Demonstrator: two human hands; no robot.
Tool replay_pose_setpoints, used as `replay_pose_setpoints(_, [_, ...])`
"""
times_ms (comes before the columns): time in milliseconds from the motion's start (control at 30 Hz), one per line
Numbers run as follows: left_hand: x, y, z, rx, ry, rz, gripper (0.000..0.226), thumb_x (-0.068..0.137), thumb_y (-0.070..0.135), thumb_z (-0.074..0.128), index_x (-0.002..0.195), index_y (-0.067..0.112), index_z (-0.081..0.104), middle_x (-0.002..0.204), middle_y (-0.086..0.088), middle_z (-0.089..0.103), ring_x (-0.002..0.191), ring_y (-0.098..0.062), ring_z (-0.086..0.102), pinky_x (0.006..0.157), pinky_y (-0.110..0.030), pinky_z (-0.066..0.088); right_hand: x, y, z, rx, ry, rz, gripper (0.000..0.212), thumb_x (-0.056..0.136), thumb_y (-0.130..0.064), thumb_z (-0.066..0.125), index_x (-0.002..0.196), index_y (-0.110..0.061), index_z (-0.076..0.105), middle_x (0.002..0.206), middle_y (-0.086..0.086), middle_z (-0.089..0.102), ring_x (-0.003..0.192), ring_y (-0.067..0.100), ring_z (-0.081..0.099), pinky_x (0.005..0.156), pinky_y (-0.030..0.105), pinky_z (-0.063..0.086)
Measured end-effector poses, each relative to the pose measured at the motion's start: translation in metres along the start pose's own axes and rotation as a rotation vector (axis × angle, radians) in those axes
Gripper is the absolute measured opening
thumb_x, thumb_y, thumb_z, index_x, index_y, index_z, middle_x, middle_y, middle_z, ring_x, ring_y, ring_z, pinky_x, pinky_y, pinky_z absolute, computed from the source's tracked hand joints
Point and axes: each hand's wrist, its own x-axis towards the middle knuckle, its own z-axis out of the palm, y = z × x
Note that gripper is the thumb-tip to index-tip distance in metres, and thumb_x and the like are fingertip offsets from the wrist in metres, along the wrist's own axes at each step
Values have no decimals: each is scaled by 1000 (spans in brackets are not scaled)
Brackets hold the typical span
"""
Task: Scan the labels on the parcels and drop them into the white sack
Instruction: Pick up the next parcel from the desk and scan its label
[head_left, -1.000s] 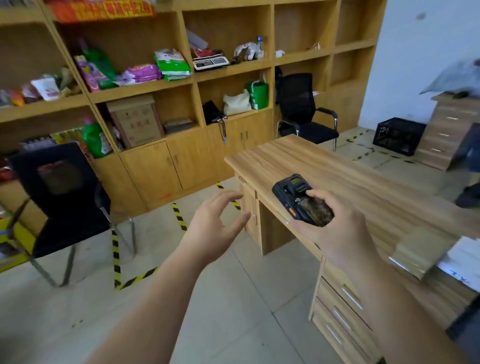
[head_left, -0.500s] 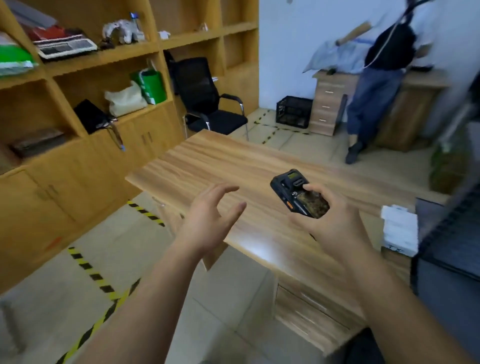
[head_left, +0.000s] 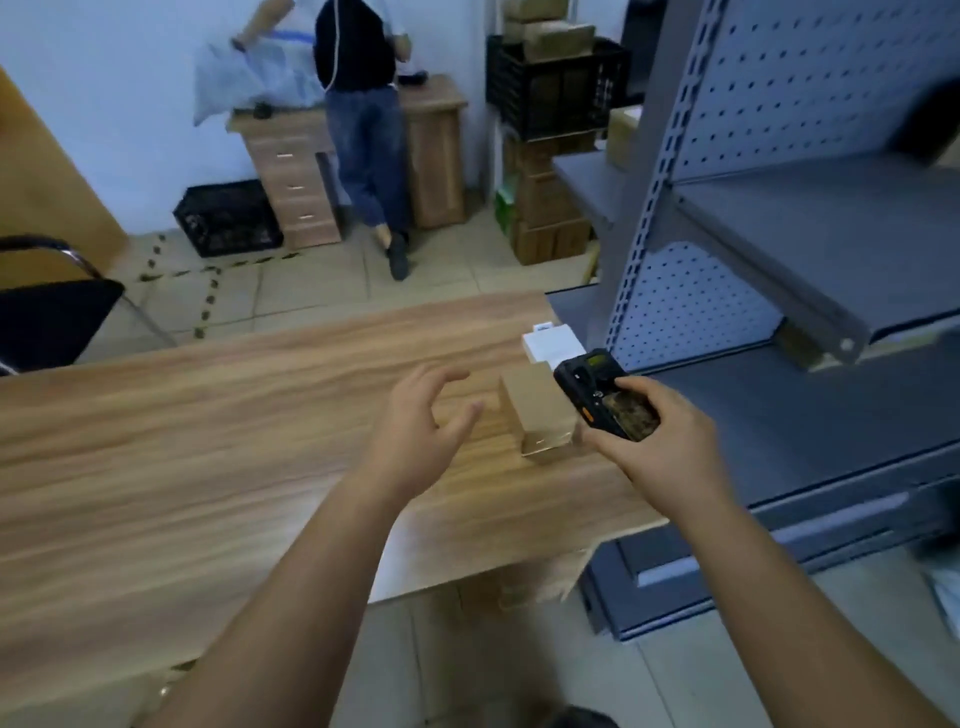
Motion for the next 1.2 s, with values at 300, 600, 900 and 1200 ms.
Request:
replay_pose_setpoints(300, [74, -42, 94, 24, -251, 23, 42, 91, 31, 66, 131, 22, 57, 134, 10, 52, 124, -11, 45, 98, -28, 42, 38, 79, 23, -39, 63, 255, 62, 69, -47, 84, 126, -41, 58, 113, -16, 59, 105, 9, 58, 89, 31, 52])
replay_pose_setpoints(600, [114, -82, 177, 310, -429, 33, 62, 84, 46, 67, 139, 27, 47, 149, 4, 38, 138, -24, 30, 111, -41, 26, 88, 99, 57, -35, 0, 287, 65, 70, -46, 83, 128, -38, 57, 119, -14, 61, 108, 11, 58, 92, 41, 54])
replay_pose_setpoints(900, [139, -131, 177, 434, -477, 186, 52, 91, 36, 64, 141, 29, 51, 159, -1, 29, 147, -32, 17, 116, -50, 14, 106, 103, 68, -12, 31, 351, 62, 70, -44, 85, 126, -39, 59, 116, -18, 59, 107, 6, 56, 94, 34, 51])
replay_pose_setpoints(1200, [168, -160, 157, 384, -404, -143, 66, 72, 69, 63, 125, 34, 49, 156, 2, 22, 142, -33, 20, 113, -53, 25, 115, 90, 95, -10, -5, 344, 64, 71, -40, 85, 129, -40, 58, 122, -17, 60, 106, 3, 57, 91, 31, 52])
